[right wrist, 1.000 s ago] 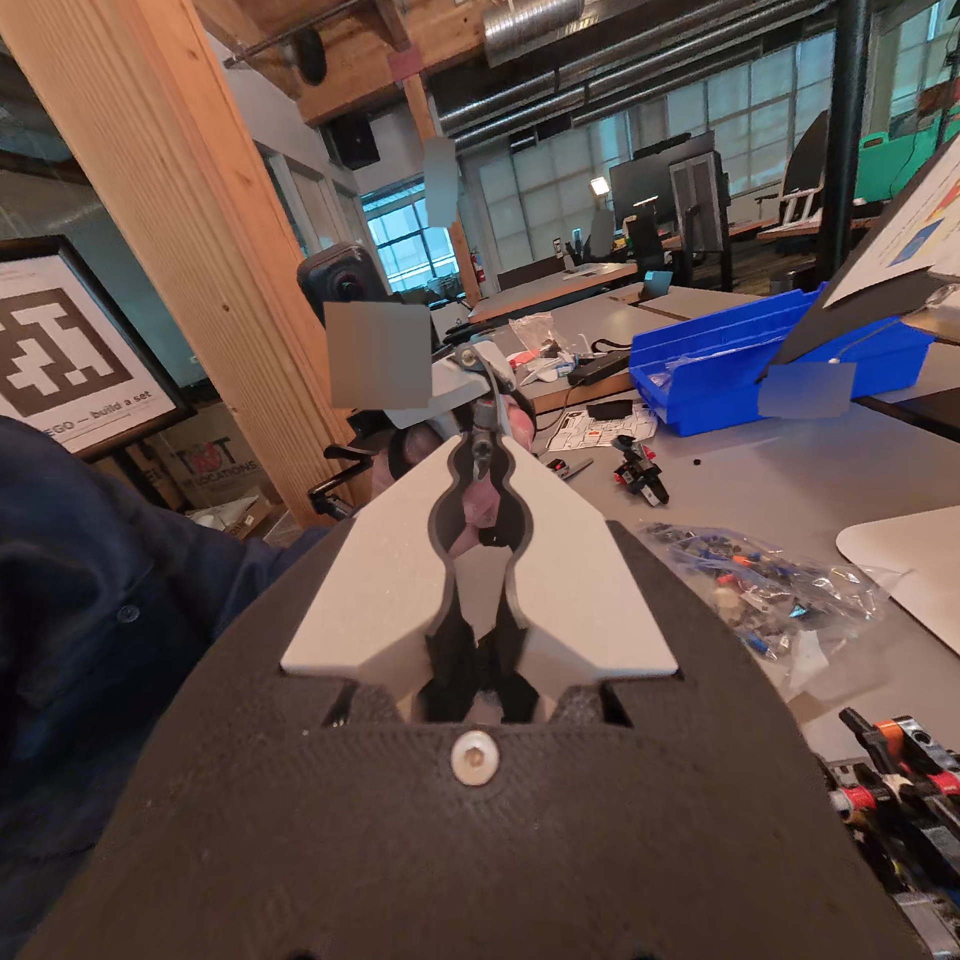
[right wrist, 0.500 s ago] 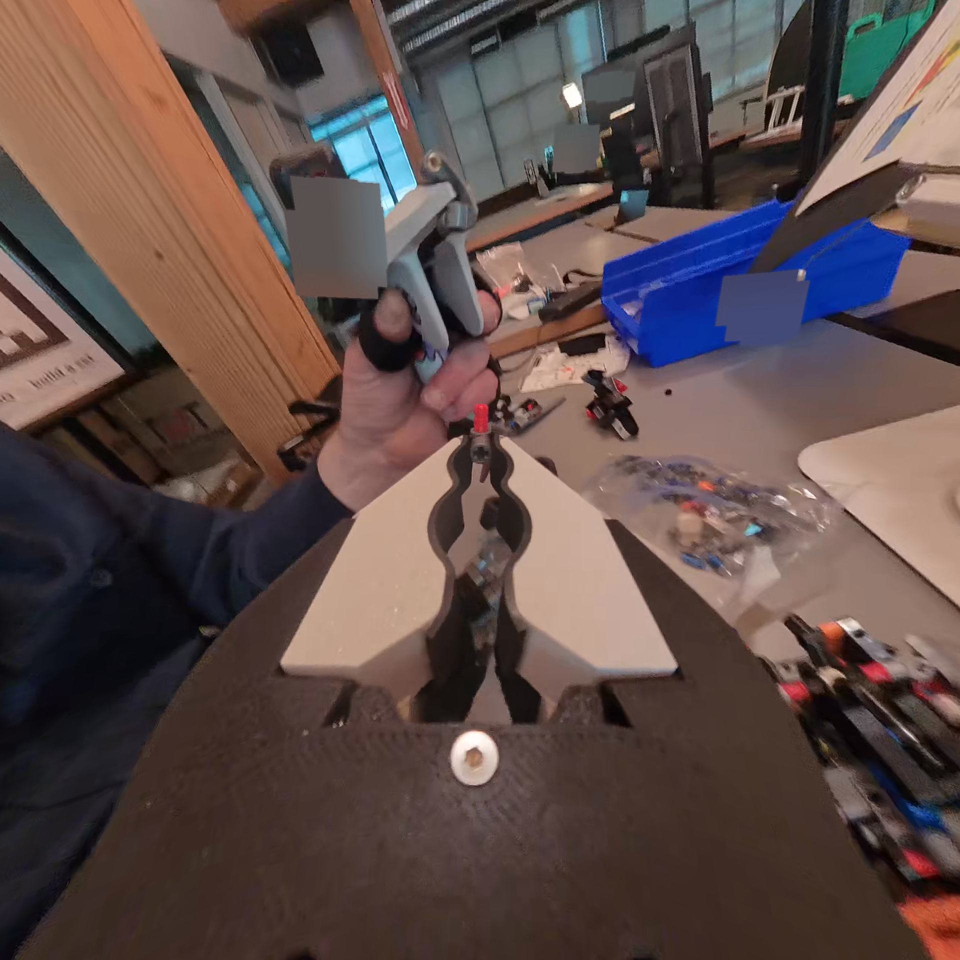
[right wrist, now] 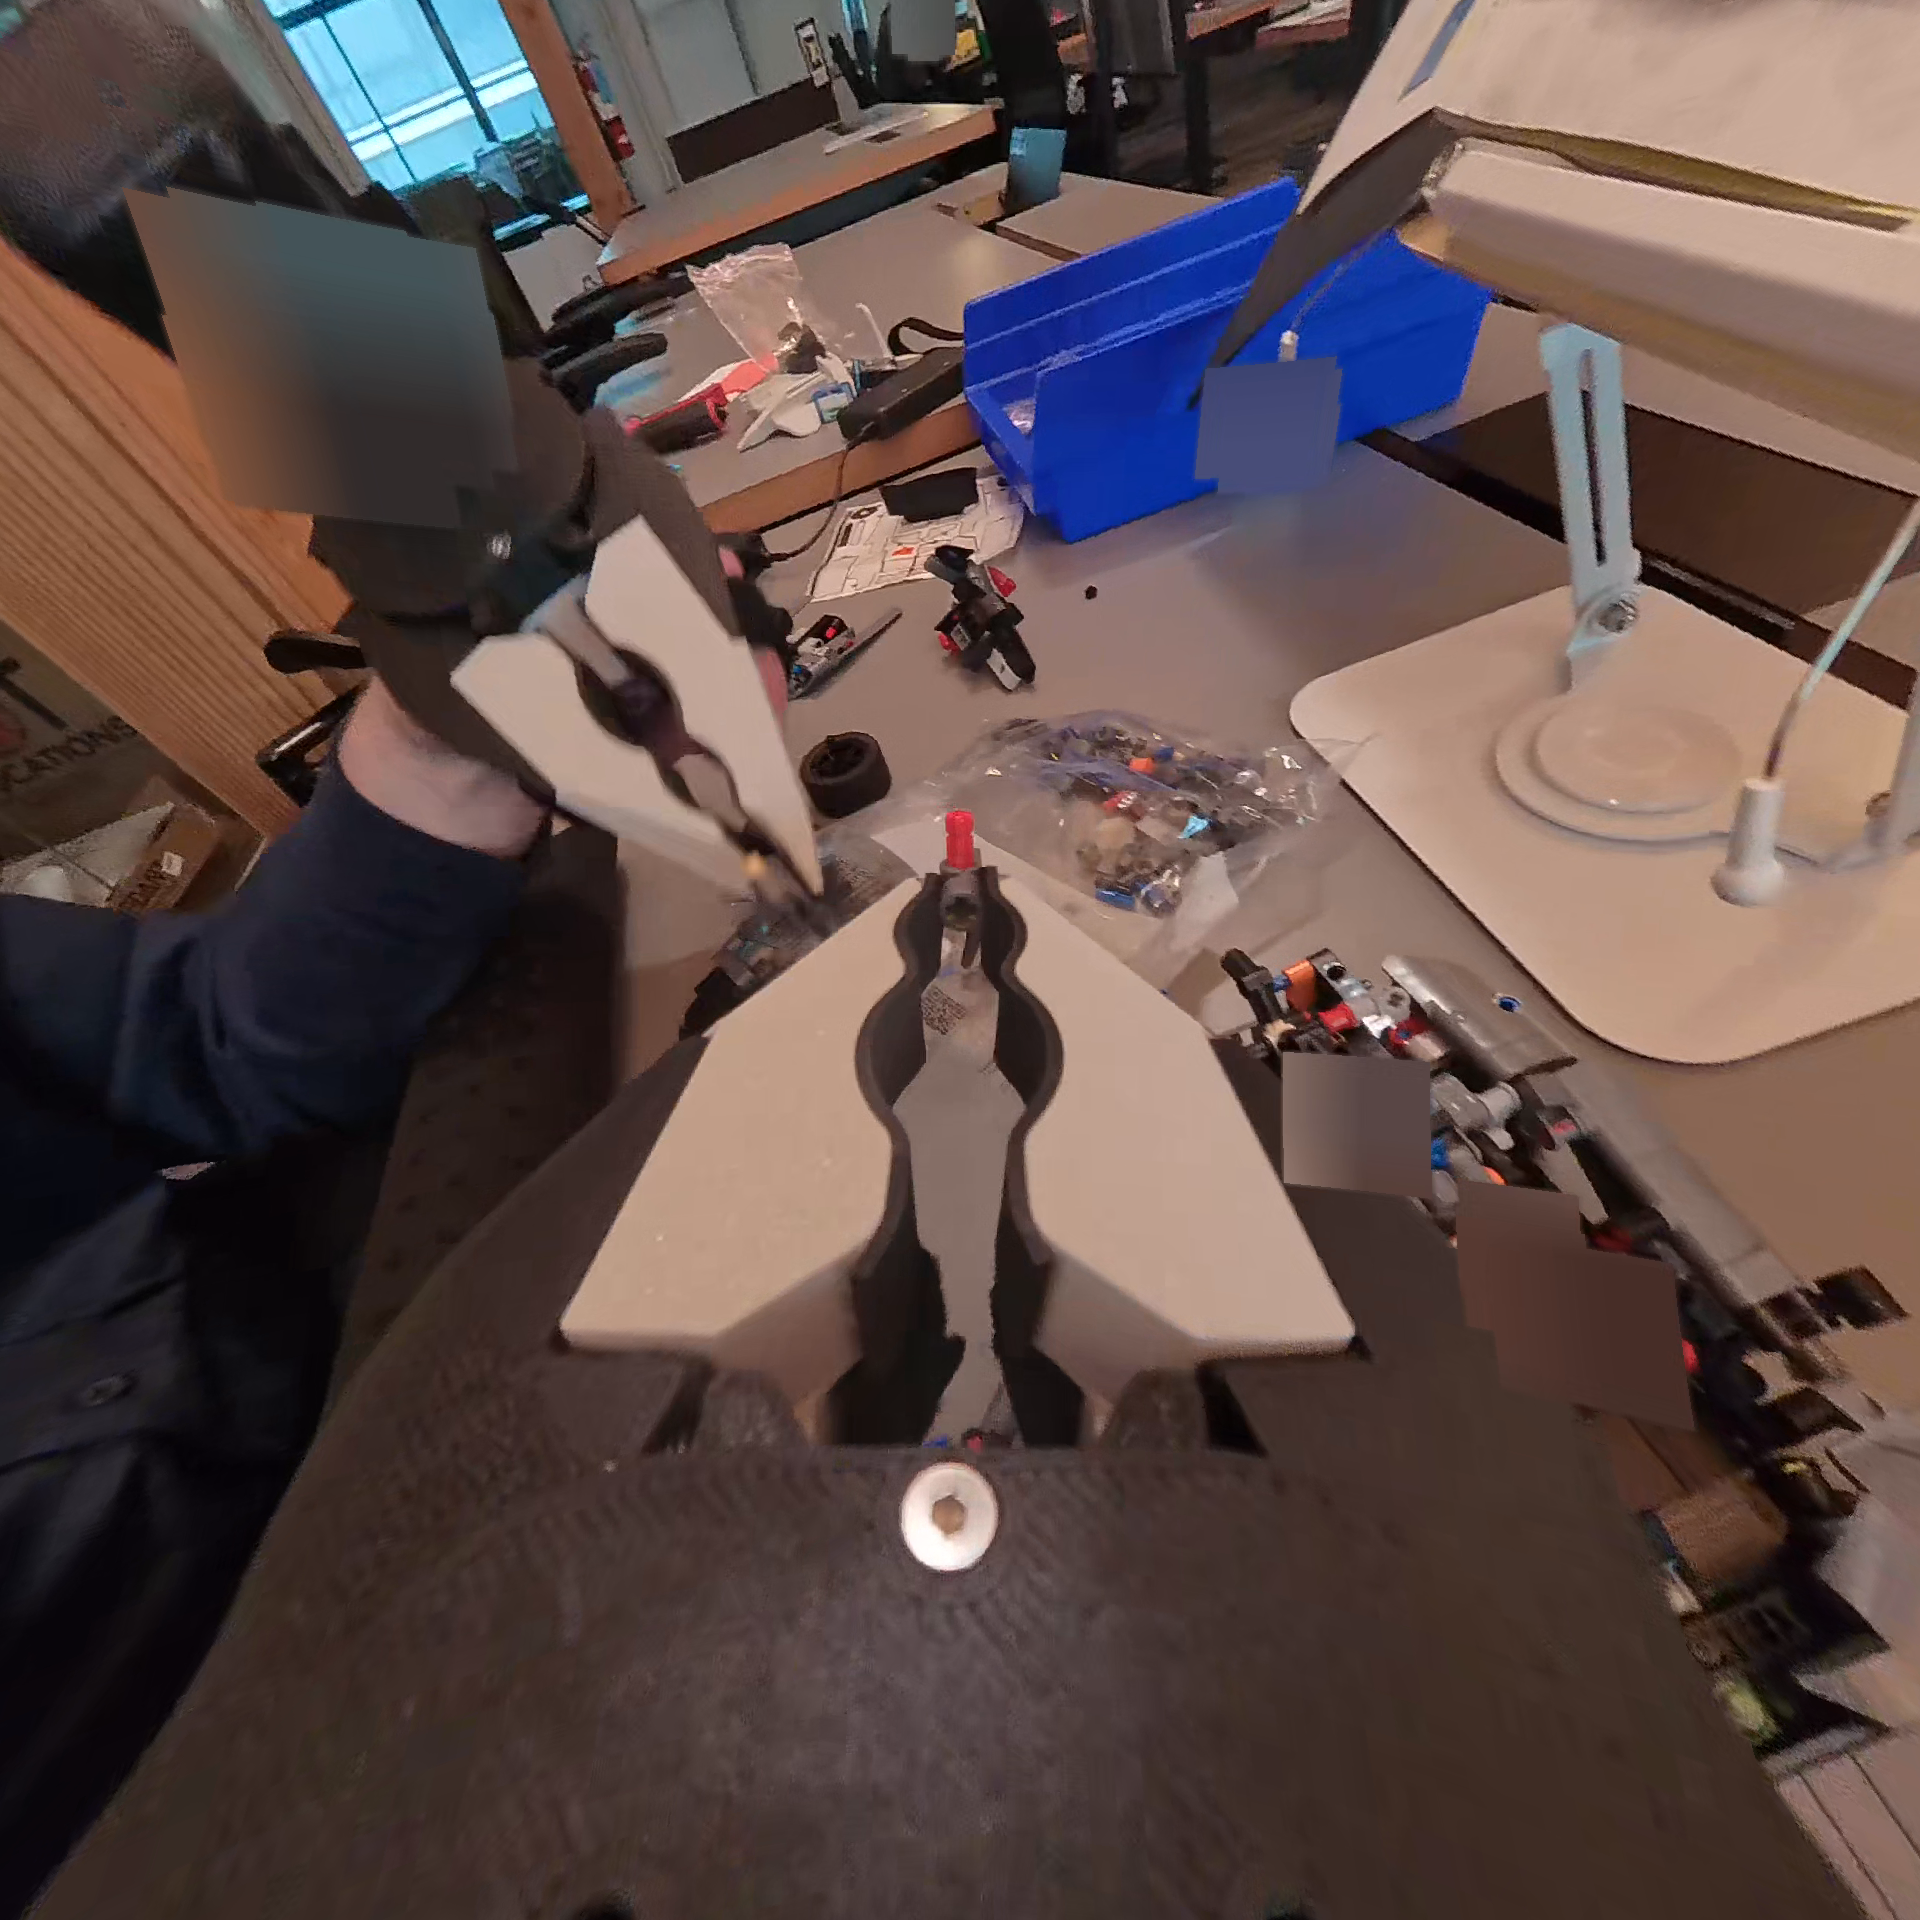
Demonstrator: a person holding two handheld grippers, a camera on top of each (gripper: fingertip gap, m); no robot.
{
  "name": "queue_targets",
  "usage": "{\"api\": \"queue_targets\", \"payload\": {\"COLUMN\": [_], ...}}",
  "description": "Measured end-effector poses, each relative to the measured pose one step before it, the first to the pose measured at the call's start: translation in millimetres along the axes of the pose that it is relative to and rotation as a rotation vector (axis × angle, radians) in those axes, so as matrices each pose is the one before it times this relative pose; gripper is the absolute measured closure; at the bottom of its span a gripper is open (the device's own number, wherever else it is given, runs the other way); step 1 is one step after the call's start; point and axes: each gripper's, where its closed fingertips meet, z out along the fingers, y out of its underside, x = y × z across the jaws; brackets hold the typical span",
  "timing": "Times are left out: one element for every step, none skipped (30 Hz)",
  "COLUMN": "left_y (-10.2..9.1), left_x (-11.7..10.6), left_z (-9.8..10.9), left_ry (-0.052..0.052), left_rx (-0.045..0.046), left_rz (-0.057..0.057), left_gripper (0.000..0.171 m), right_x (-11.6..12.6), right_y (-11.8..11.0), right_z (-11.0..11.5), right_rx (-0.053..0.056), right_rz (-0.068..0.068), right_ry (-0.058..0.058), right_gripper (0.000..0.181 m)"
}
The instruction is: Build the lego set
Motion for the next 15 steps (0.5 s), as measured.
{"api": "queue_targets", "payload": {"left_y": [7.53,5.85,6.51,6.81,7.16,7.43,2.17,-1.33,-0.83,0.67,-1.70,-5.63,-7.03,-6.76,-7.79], "left_x": [1.37,-1.94,2.00,-7.50,-13.19,-6.50,-8.51,-7.53,-2.17,-2.90,-3.87,-1.00,0.37,-2.06,-2.43], "left_z": [7.41,6.53,6.15,5.16,3.38,3.07,2.08,0.24,-0.97,-1.68,-2.27,-3.41,-4.53,-5.13,-5.12], "left_ry": [-0.0099,-0.0302,-0.0020,-0.0665,-0.1058,-0.0580,-0.0646,-0.0501,-0.0084,-0.0088,-0.0133,0.0071,0.0162,-0.0032,-0.0087], "left_rx": [-0.05491,-0.04770,-0.05359,-0.05906,-0.06562,-0.06589,-0.02542,0.00238,0.00292,-0.00216,0.01718,0.04580,0.05305,0.04682,0.05135], "left_rz": [0.0186,0.0134,0.0138,0.0224,0.0247,0.0295,0.0115,-0.0051,-0.0069,-0.0124,-0.0166,-0.0207,-0.0215,-0.0124,-0.0024], "left_gripper": [0.171,0.171,0.171,0.171,0.171,0.166,0.162,0.158,0.151,0.149,0.146,0.144,0.141,0.140,0.140], "right_x": [1.54,0.46,-0.50,-1.54,-1.64,-1.52,-1.68,-0.93,0.13,0.26,0.20,0.02,-1.73,-3.90,-4.09], "right_y": [1.28,1.29,0.72,0.47,0.03,-0.51,-0.47,-0.28,-0.09,0.23,0.51,-0.01,-1.47,-2.60,-2.71], "right_z": [-0.35,0.08,0.51,0.72,0.58,0.36,0.08,-0.36,-0.58,-0.74,-0.67,-0.93,-1.11,-1.01,-0.41], "right_rx": [-0.0047,-0.0068,-0.0050,-0.0042,-0.0031,-0.0006,0.0002,0.0006,0.0012,0.0008,-0.0011,0.0011,0.0068,0.0080,0.0069], "right_rz": [0.0037,0.0018,-0.0023,-0.0051,-0.0057,-0.0053,-0.0050,-0.0031,0.0000,0.0021,0.0014,-0.0072,-0.0226,-0.0339,-0.0342], "right_ry": [0.0037,0.0009,0.0000,-0.0029,-0.0015,-0.0001,-0.0027,-0.0024,0.0002,-0.0008,-0.0021,0.0005,-0.0007,-0.0059,-0.0032], "right_gripper": [0.176,0.176,0.176,0.176,0.176,0.176,0.176,0.176,0.176,0.176,0.176,0.176,0.176,0.177,0.176]}}
